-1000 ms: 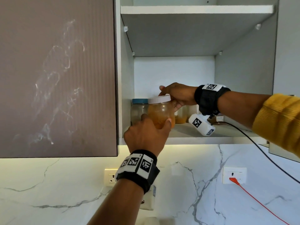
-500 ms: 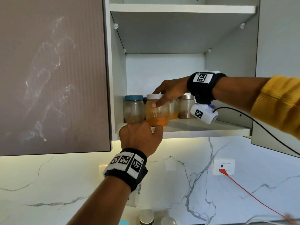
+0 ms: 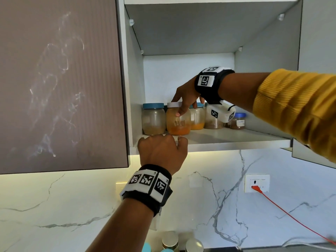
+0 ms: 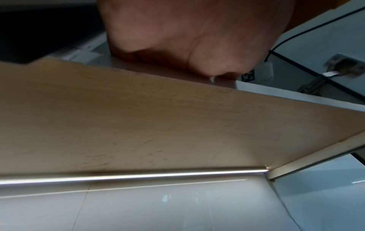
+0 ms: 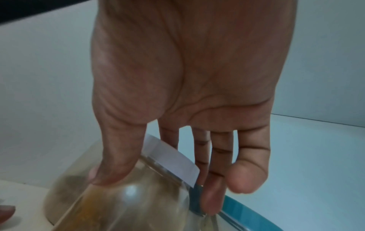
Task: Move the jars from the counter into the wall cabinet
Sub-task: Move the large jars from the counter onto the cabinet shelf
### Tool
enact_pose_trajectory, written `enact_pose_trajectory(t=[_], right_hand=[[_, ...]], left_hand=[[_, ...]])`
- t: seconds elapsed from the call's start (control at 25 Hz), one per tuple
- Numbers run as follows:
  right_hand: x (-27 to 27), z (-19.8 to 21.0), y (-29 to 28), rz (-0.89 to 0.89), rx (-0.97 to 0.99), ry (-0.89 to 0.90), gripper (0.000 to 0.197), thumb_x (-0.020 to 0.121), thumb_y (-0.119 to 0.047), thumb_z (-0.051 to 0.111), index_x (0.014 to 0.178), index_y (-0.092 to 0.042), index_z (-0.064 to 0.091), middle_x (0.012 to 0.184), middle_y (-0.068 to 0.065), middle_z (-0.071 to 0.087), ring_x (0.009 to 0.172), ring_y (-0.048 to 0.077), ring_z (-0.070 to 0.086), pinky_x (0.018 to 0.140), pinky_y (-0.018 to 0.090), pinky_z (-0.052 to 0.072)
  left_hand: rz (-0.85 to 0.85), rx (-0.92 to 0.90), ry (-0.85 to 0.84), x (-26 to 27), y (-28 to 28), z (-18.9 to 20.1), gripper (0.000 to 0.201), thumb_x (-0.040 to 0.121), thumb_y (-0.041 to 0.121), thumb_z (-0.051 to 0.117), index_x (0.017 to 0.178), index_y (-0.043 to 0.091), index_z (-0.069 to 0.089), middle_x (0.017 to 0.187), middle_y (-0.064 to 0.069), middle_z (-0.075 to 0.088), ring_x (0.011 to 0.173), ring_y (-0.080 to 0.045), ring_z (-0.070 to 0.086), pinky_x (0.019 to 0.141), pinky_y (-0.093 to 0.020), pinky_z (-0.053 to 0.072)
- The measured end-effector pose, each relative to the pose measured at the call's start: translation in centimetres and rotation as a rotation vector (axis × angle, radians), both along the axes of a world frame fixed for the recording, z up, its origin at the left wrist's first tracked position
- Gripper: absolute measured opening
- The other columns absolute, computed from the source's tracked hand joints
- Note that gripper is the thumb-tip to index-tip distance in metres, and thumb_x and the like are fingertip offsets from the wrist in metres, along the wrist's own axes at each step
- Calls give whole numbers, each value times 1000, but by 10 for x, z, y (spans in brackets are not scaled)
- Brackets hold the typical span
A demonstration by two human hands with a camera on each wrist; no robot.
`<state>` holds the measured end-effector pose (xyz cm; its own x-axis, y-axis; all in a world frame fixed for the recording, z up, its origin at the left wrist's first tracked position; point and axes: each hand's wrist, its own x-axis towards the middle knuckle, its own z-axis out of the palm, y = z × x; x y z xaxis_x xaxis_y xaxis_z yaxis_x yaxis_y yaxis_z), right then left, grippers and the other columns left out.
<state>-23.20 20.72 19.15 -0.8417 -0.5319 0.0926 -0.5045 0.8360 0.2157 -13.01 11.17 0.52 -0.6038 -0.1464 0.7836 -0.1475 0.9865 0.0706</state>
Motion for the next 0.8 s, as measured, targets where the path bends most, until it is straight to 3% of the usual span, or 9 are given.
enact_pose_trajectory(t=[0.12,0.28,0.44,0.56,0.68,0.8], right_hand=[[-6,-2,-8,-14,34,35,63,95,-38,74,150,-12,54,121,9,59,74,15,59,32,13,43],[-11,0,-13,-37,30,40,67,90,-40,79,147,-14,57,113,6,59,90,30,69,39,22,50],[-11,0,-11,-47,-25,15,68,88,-39,81,147,-15,57,114,6,59,73,22,67,37,18,48],[-7,-3,-7,-46,-77,-16,72,90,-35,80,153,-17,50,126,11,61,81,27,71,37,21,50],[-1,-4,0,-67,-135,-9,96,91,-40,79,166,-22,21,155,13,47,109,35,73,48,30,51],[16,-3,11,-34,-174,74,93,92,-47,76,165,-23,23,156,10,46,113,33,70,50,25,48]], left_hand=[[13,-15,0,-1,0,-1,53,94,53,18,56,21,37,50,7,36,49,-15,36,65,-31,33],[19,-24,-19,0,1,1,52,94,53,18,59,21,40,52,6,36,52,-17,40,65,-31,35],[7,-10,-40,4,2,1,52,93,52,16,60,22,41,53,6,37,53,-17,42,66,-31,39],[3,-5,-53,6,2,2,53,92,53,14,60,22,41,53,5,38,54,-18,45,66,-31,41],[6,-12,-60,7,2,3,54,93,55,13,61,22,42,53,6,38,55,-18,47,66,-31,43],[-2,-6,-76,8,1,4,56,96,56,18,64,22,48,58,5,48,58,-19,51,69,-31,47]])
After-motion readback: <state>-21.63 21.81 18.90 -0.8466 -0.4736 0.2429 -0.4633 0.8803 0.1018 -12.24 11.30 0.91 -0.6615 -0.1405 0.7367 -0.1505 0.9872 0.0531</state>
